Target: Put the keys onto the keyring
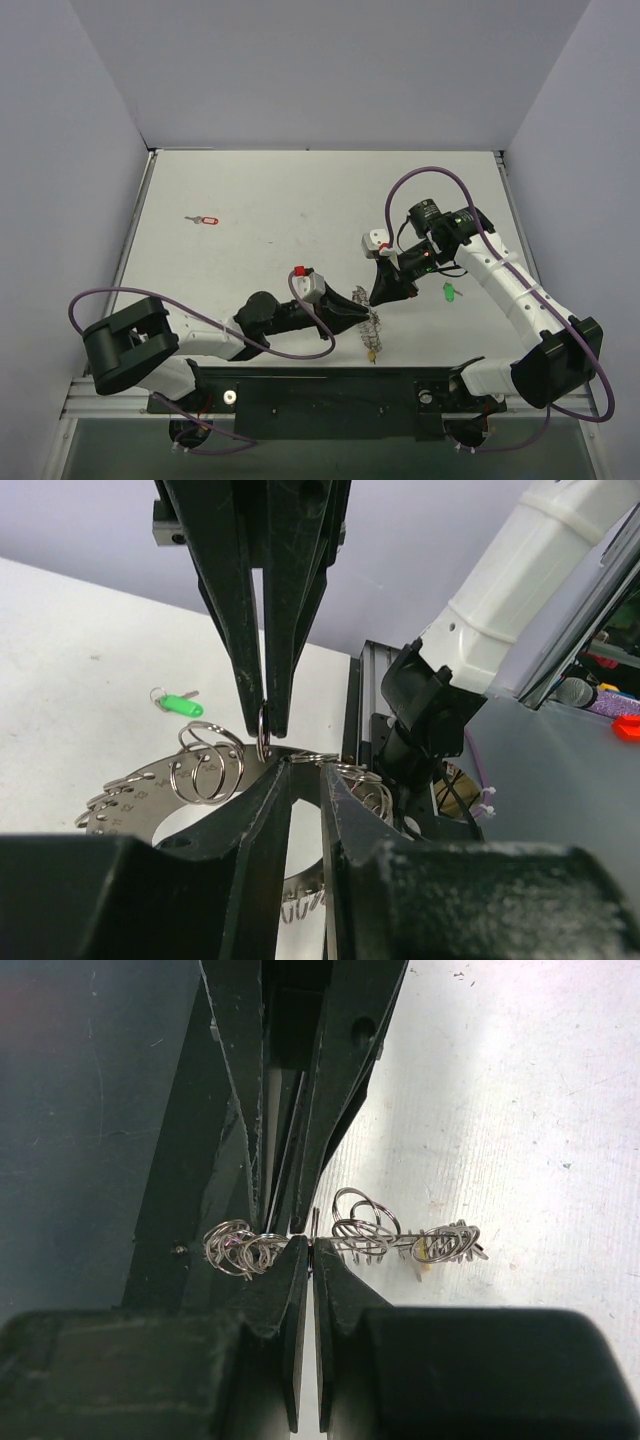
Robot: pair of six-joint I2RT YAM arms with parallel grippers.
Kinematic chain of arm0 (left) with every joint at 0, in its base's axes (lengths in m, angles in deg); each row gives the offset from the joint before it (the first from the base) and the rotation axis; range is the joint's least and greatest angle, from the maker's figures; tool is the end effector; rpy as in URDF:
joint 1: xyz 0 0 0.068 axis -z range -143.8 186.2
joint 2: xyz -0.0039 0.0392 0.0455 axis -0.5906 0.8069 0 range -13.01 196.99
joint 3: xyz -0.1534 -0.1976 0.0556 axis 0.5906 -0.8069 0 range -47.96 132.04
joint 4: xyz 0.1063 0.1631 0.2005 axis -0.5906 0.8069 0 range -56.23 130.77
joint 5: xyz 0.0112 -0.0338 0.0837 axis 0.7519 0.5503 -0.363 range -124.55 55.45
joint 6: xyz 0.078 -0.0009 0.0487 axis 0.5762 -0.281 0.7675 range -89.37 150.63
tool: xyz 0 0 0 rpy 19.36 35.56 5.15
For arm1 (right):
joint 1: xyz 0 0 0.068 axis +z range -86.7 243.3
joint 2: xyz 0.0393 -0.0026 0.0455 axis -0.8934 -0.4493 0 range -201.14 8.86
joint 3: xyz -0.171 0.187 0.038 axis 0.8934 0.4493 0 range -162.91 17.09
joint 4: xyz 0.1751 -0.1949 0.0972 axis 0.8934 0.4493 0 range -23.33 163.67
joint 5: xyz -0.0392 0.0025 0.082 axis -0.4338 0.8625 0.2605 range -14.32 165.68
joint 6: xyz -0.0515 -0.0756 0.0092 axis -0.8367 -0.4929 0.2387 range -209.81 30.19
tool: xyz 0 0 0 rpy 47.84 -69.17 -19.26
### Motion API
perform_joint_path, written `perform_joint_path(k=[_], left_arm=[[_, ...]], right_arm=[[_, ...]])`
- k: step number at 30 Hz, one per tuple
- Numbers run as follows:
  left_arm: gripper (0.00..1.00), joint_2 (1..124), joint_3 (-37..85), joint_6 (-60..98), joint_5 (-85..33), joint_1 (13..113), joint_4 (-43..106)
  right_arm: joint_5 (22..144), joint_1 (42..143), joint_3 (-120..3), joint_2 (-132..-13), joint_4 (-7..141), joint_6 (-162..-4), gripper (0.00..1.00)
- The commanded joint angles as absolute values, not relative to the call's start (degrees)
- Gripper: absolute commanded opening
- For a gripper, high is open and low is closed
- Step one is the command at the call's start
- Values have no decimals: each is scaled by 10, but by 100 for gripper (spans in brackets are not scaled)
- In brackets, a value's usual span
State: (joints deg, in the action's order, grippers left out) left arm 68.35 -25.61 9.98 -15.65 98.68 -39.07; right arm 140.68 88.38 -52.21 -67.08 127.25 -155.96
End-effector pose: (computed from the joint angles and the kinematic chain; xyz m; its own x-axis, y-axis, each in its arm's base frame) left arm 0.1233 -0.2945 0.1985 -0.2438 -0.2541 -0.9359 0.9601 0.0735 -0.2700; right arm 0.2141 0.1830 0.2817 0.1169 -0.3721 -0.9208 -0.9647 -0.2628 -0.0163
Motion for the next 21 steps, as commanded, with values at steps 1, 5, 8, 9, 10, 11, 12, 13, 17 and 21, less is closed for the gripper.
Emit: perform_joint_path(k=[1,5,8,9,10,11,12,13,17,21], left_arm=[[28,683,-227,107,-158,984,-366],[27,668,-216,131,-173,984,-296],[28,657,-213,146,-193,984,-258],[28,652,-212,153,-202,984,-251],[30,649,-212,155,-208,984,-241],[32,644,-212,159,-216,984,-238],[33,643,-214,160,-221,984,-240],[33,638,-217,162,-228,984,-241],[35,627,-223,166,-239,984,-264],[36,621,-228,161,-240,984,-313]], right_arm=[[1455,880,-519,-657,1284,-1563,0],[1456,880,-519,-658,1283,-1562,0],[1456,880,-519,-658,1284,-1563,0],[1457,880,-518,-657,1283,-1562,0],[1457,880,-519,-658,1284,-1563,0],[1457,880,-518,-657,1283,-1563,0],[1457,880,-519,-657,1284,-1562,0],[1456,880,-519,-657,1283,-1562,0],[1457,881,-519,-659,1284,-1563,0],[1457,881,-519,-661,1283,-1563,0]])
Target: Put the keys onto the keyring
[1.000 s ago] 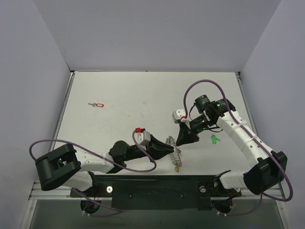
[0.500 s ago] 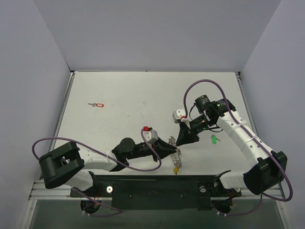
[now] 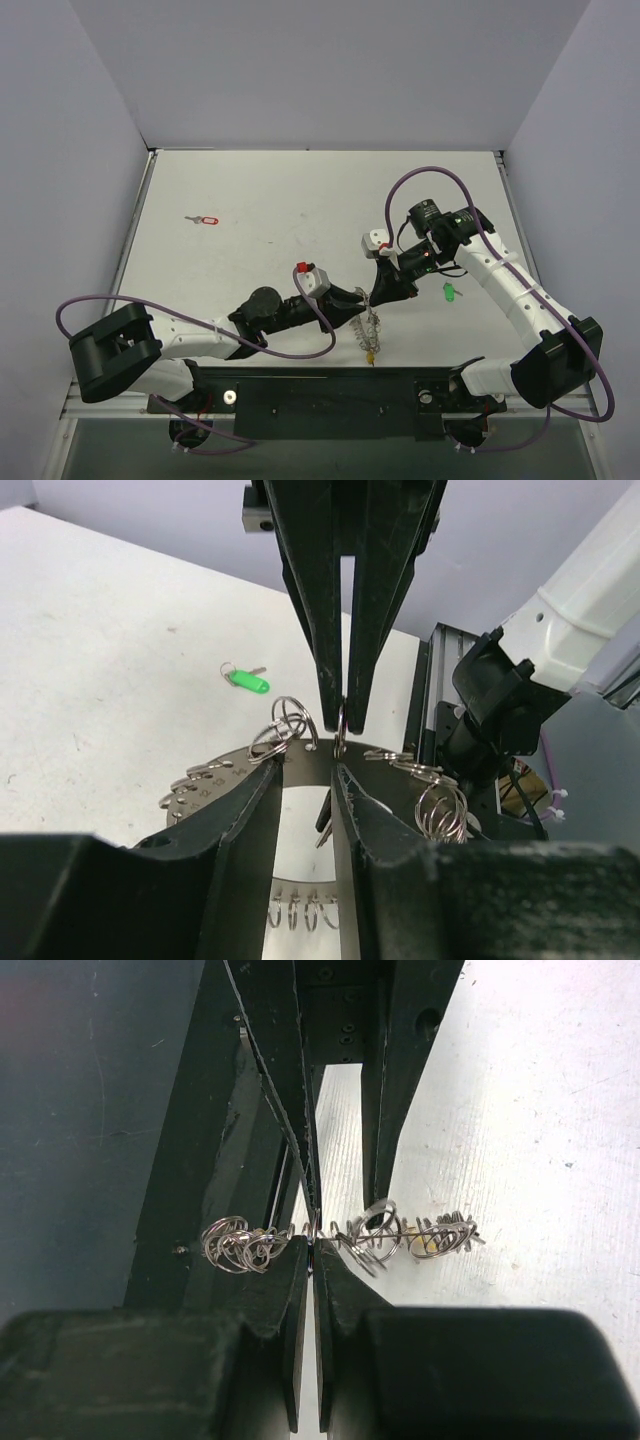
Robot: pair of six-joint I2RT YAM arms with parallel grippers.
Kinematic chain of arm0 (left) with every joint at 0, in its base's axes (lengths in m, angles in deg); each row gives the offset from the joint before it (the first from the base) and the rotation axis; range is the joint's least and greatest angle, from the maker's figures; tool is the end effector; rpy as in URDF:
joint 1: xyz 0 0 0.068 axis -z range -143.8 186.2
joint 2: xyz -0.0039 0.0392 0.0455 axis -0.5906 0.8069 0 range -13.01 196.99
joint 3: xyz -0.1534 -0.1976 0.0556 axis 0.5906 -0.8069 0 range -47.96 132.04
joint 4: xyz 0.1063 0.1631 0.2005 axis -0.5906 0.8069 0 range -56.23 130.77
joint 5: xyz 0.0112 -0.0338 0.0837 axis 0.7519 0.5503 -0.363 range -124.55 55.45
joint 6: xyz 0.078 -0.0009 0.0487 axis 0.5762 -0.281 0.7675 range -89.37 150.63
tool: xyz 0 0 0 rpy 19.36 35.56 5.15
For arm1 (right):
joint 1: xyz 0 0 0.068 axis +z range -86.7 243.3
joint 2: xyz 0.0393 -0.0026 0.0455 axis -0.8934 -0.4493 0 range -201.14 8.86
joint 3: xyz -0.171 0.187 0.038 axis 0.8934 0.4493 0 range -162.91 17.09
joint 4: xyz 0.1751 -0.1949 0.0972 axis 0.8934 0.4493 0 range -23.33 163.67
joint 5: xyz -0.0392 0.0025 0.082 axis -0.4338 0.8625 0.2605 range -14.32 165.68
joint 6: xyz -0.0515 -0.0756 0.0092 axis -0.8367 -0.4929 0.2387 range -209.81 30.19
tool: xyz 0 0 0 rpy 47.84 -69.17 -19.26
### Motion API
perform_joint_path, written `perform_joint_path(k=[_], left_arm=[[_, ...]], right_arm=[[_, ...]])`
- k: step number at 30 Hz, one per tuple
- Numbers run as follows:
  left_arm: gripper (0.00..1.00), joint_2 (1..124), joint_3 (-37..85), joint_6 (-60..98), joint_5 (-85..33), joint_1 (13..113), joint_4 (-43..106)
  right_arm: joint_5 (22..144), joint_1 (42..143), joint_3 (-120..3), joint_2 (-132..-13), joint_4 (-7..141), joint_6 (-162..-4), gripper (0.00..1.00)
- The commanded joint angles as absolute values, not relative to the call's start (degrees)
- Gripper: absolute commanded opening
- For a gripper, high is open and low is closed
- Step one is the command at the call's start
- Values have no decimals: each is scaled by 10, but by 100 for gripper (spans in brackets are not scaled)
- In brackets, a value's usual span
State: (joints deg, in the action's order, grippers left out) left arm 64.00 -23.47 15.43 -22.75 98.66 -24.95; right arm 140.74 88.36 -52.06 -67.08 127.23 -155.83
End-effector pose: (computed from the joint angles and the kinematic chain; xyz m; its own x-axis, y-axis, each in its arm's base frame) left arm 0.1362 -0.2976 0.1977 -0.2040 -0.1637 -0.9652 0.9413 0.2379 -0.2393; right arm 0.2140 0.1829 0.2809 0.1124 -0.3728 -0.9211 -0.9650 -0.2620 -0.0118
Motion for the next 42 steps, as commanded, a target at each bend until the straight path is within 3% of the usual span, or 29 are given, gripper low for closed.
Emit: perform_joint_path(k=[1,42], left_arm=[[36,620,-228,160,-238,984,-321],[37,638,-240,147,-203,983,-378]], right_arm=[[1457,881,-519,-660,1284,-1563,0],[1458,881,-515,-658,1277,-1556,0]])
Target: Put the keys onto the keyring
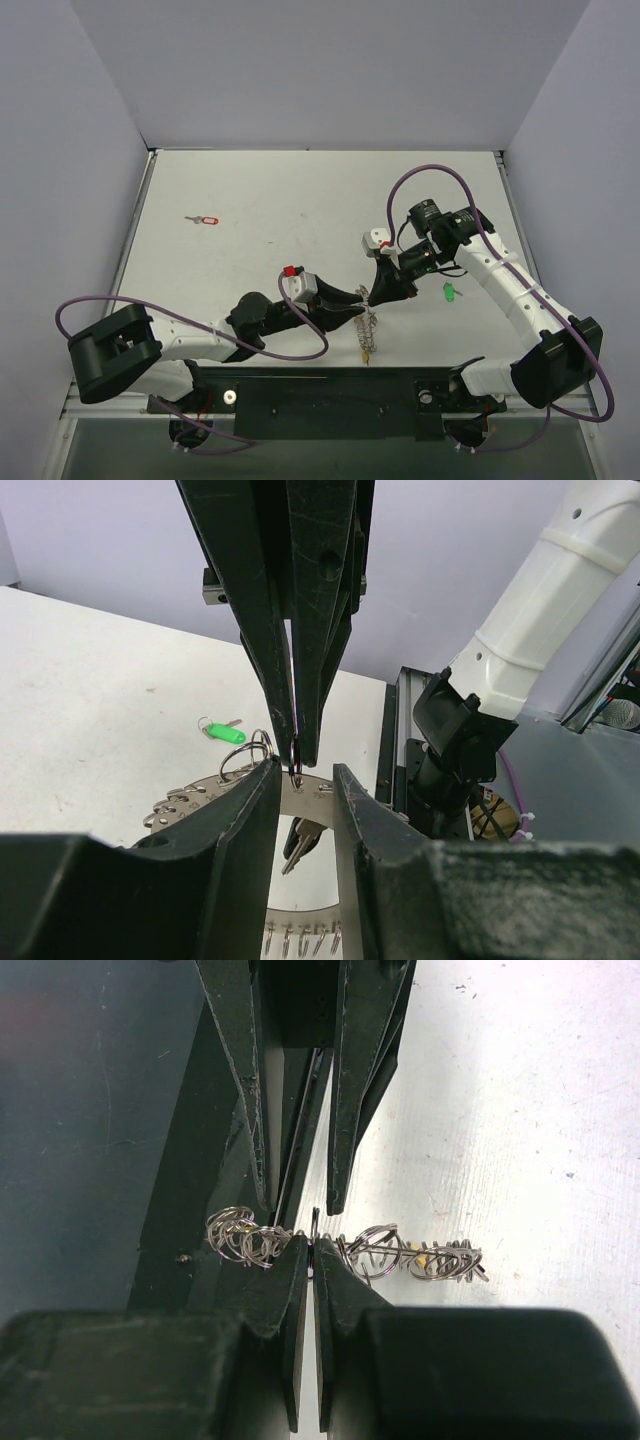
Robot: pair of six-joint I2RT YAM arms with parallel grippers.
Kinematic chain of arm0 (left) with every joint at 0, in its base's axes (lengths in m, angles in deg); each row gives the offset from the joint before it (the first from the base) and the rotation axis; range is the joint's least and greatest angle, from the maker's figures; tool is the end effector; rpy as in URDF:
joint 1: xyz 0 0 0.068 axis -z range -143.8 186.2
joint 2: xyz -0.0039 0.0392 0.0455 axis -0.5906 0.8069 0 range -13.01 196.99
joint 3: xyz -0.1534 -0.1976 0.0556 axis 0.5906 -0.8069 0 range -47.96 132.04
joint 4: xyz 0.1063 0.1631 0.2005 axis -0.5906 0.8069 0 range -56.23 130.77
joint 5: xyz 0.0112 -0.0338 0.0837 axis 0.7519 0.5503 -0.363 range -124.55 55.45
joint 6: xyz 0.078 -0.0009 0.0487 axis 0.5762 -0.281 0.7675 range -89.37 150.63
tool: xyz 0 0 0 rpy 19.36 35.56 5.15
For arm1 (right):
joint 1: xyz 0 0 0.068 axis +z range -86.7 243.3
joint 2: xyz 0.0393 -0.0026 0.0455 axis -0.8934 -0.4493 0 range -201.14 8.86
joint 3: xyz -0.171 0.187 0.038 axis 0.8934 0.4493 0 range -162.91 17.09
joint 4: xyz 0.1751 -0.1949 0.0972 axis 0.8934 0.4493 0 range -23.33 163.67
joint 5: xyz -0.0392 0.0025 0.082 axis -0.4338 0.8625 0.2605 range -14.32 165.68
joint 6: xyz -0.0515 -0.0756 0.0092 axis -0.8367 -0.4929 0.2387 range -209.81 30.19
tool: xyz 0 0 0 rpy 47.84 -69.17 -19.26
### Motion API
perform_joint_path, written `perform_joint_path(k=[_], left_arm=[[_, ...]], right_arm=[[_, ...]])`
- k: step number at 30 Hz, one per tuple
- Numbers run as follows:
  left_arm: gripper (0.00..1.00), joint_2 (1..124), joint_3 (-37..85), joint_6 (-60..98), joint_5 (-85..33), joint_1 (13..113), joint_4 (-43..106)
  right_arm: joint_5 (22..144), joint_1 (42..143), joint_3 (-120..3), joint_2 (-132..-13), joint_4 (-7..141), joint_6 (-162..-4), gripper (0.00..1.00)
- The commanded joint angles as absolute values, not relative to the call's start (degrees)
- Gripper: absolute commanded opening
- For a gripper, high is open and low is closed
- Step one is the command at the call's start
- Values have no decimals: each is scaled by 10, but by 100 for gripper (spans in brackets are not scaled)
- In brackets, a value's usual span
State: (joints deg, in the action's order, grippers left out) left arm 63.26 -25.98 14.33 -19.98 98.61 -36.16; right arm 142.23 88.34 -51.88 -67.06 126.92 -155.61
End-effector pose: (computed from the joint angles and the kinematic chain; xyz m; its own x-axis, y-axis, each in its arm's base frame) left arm 0.1264 -0.2866 0.2154 -0.1524 -0.2948 -0.9433 0.9660 0.1573 -0.2052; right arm 0.2132 0.1834 0.2821 0.1050 -0.3516 -0.9302 -0.9629 -0.2697 -0.0068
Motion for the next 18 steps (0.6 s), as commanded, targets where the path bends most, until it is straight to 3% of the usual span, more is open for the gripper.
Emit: perform_joint_path(k=[1,18], left_arm=[[37,640,-238,147,-203,983,-379],[32,661,-219,145,-186,983,-379]], right_arm=[[1458,880,-514,-658,1278,-1556,0],[1460,881,-513,-658,1275,-1553,0]])
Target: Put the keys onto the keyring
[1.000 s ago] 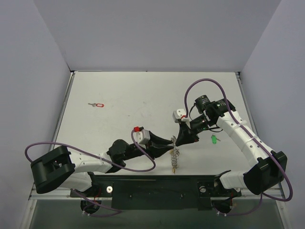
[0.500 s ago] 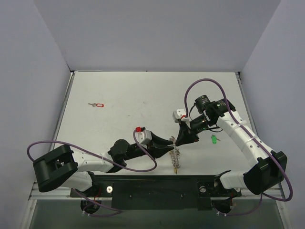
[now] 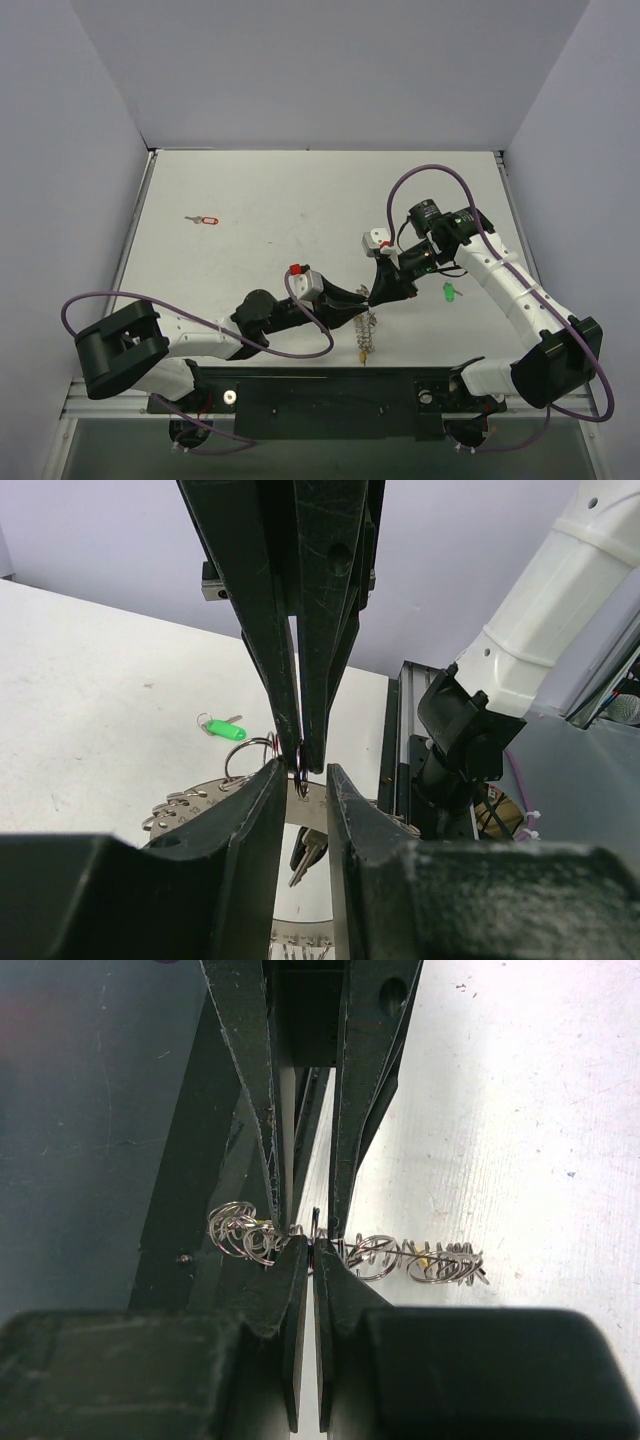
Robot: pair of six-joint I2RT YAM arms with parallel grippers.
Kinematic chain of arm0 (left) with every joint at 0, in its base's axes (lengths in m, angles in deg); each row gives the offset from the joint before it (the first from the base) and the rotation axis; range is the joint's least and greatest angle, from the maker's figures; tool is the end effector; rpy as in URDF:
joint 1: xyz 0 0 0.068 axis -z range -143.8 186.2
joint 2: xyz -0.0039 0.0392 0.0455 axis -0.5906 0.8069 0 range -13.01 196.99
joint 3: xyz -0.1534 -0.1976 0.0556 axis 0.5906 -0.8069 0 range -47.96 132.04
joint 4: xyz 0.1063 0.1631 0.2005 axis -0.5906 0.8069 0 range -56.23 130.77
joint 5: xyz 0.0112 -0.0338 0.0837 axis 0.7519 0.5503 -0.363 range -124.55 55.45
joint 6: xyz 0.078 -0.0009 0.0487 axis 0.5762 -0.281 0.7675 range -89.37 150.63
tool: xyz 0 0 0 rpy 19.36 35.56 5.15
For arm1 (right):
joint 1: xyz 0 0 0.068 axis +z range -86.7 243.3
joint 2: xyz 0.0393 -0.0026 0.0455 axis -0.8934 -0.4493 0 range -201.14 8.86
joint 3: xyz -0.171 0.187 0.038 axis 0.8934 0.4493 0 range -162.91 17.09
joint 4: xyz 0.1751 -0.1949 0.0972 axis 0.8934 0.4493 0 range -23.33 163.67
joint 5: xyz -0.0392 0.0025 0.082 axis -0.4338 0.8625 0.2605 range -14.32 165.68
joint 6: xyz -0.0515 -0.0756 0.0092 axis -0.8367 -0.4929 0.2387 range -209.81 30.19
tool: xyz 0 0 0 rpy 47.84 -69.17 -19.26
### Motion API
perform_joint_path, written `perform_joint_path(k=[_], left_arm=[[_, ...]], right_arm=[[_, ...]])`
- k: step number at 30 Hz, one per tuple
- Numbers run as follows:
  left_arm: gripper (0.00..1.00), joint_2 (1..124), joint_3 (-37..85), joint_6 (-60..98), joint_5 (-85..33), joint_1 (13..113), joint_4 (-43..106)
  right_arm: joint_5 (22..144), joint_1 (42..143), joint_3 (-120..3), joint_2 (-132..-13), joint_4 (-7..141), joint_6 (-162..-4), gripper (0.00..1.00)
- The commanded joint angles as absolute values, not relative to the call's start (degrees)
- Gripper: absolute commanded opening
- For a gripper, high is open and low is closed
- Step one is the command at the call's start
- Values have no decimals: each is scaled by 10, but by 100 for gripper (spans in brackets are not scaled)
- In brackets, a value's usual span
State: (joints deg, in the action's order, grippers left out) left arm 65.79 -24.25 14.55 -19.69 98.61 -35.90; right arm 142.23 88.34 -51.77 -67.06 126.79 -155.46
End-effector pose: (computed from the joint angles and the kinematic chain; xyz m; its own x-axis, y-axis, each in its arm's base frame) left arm 0.1301 -0.2946 0.2122 -0.1571 -0.2774 -0.9478 0.9658 0.1572 -0.2060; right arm 0.2133 0.1834 0.2816 0.1028 -0.3522 -0.9303 -0.9632 -0.2688 -0.0047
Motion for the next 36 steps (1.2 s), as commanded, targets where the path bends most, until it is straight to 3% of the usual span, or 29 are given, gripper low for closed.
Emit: perform_joint_path(k=[1,8,15,18,22,24,25,27,31,36], left_arm=[[32,662,-219,145,-186,984,-379],[27,664,-212,146,-193,984,-368],[12,663,-204,147,-200,983,-349],[0,662,-201,150,-200,983,-342],[0,655,-206,158,-198,984,-335],[0,646,-214,161,-205,984,-339],[0,639,-222,163,-207,984,-345],[0,628,-232,167,-206,984,-350],[0,602,-251,174,-200,983,-358],[0,577,-277,177,-184,972,-392]], right_arm=[[1460,881,-512,-658,1274,-1552,0],[1461,881,-512,-658,1275,-1552,0],[1461,881,-511,-658,1273,-1551,0],[1461,882,-511,-658,1272,-1549,0],[1459,882,-510,-658,1268,-1542,0],[1457,879,-513,-653,1267,-1531,15],[1457,876,-515,-646,1267,-1527,30],[1457,868,-515,-630,1268,-1518,43],[1467,826,-512,-583,1271,-1495,55],[1456,757,-509,-554,1272,-1461,57]])
